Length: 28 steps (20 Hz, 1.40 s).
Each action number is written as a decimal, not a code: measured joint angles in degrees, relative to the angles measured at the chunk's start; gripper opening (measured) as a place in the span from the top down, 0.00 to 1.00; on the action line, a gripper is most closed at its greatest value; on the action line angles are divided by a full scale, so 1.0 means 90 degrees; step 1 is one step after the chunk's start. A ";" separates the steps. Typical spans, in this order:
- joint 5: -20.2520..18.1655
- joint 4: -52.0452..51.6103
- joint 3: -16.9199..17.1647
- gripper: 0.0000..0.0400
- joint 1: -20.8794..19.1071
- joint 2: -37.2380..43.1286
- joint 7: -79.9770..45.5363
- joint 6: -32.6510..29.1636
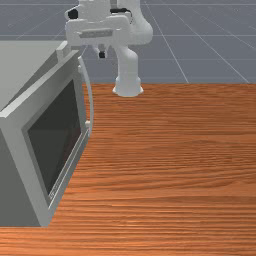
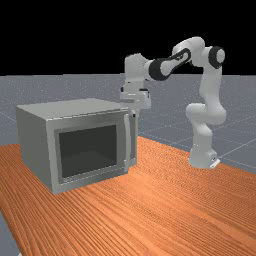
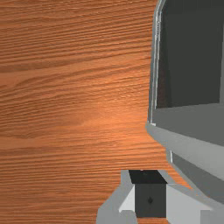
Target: Open the microwave
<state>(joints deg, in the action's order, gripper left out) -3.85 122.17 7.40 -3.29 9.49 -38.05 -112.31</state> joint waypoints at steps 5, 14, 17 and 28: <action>0.0044 -0.0613 0.0578 1.00 -0.0577 -0.0076 0.0045 -0.0028; 0.0119 -0.0699 0.0701 1.00 -0.0722 -0.0850 0.0184 -0.0581; 0.0136 -0.0763 0.0684 0.99 -0.0704 -0.0955 0.0162 -0.0688; 0.0073 -0.0424 -0.0613 1.00 -0.0791 -0.0756 -0.0348 -0.1121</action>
<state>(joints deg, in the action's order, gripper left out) -3.20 118.35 1.88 -10.41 2.69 -41.18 -122.40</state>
